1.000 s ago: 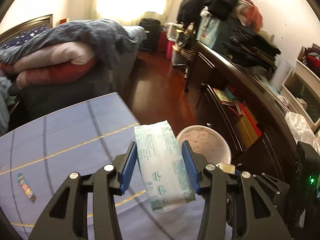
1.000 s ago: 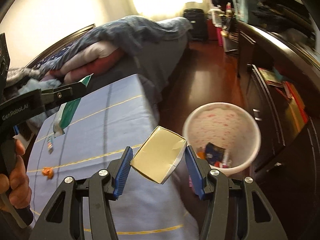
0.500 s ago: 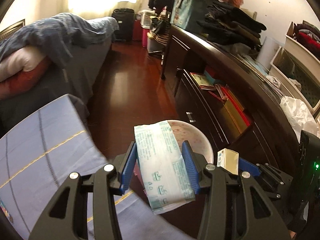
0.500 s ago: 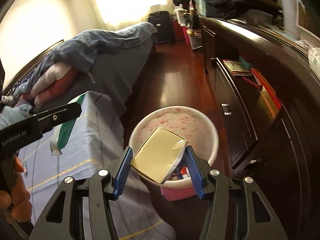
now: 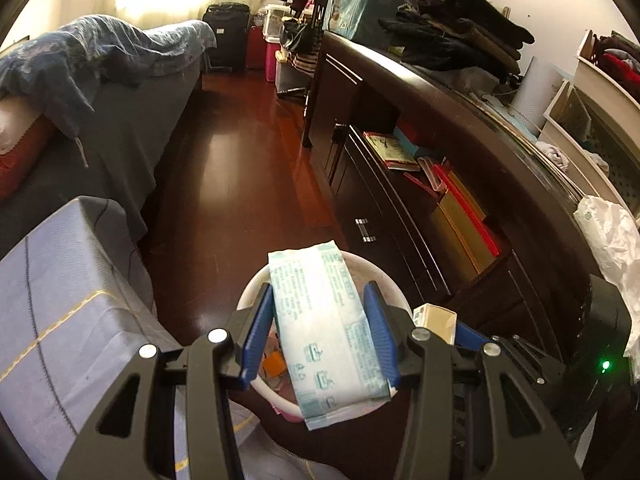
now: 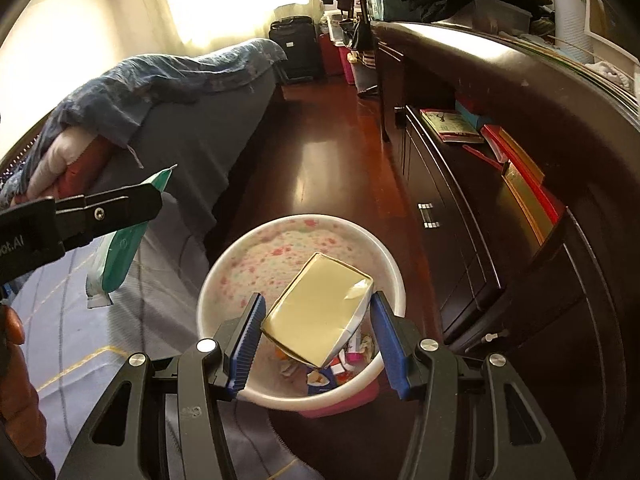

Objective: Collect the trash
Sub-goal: 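Open left tool over the wastebasket while right tool releases the beige square into it, then move both open tools back over the table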

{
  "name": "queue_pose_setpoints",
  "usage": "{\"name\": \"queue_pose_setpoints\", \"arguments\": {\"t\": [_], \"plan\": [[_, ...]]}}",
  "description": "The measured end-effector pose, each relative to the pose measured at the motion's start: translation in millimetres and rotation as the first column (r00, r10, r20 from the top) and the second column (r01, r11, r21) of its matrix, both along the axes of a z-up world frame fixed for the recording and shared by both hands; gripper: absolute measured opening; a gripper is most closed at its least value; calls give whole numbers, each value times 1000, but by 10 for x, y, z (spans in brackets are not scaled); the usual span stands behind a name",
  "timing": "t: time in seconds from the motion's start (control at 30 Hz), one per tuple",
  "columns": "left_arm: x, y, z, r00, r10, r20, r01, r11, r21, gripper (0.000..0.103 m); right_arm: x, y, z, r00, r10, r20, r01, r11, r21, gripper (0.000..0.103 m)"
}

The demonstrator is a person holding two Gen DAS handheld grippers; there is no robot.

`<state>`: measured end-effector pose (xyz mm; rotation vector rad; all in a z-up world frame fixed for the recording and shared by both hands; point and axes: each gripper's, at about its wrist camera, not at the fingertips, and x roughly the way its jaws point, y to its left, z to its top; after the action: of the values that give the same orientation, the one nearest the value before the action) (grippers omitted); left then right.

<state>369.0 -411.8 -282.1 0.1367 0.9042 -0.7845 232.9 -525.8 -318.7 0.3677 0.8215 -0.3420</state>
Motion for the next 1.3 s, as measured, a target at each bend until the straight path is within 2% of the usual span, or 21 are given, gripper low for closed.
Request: {"name": "queue_pose_setpoints", "arguments": {"t": [0.27,0.37,0.43,0.47,0.6,0.77,0.93,1.1,1.23,1.3], "plan": [[202,-147,-216,998,-6,-64,6,1000,-4,48,178,-69,-213,999,-27,-37,25,999,-45,55],[269,-185,-300,995,-4,-95,3,1000,-11,58,227,-98,-285,998,-38,-46,36,998,-51,57],[304,-201,-346,994,-1,-105,-1,1000,-15,64,242,-113,-329,998,-45,-53,42,998,-49,64],[320,-203,-359,995,3,-104,-5,1000,-14,65,237,-130,-353,997,-56,-56,53,997,-50,67],[340,-138,-358,994,21,-111,-24,999,-28,67,195,-138,-373,995,-67,-67,65,997,-38,67],[281,95,-214,995,56,-81,-60,997,-46,70,145,-31,-295,995,-60,-74,57,997,-46,70],[163,486,22,991,133,-2,-133,991,-32,77,67,237,-76,999,-5,-50,3,999,-39,74],[63,1128,199,960,276,44,-276,961,-11,82,8,721,222,995,103,-1,-103,993,-55,80],[-16,1681,282,912,401,82,-403,915,2,87,28,1181,385,974,224,23,-223,974,-43,81],[-68,2015,308,870,479,120,-484,875,20,91,51,1483,444,954,298,27,-297,954,-48,81]]}}
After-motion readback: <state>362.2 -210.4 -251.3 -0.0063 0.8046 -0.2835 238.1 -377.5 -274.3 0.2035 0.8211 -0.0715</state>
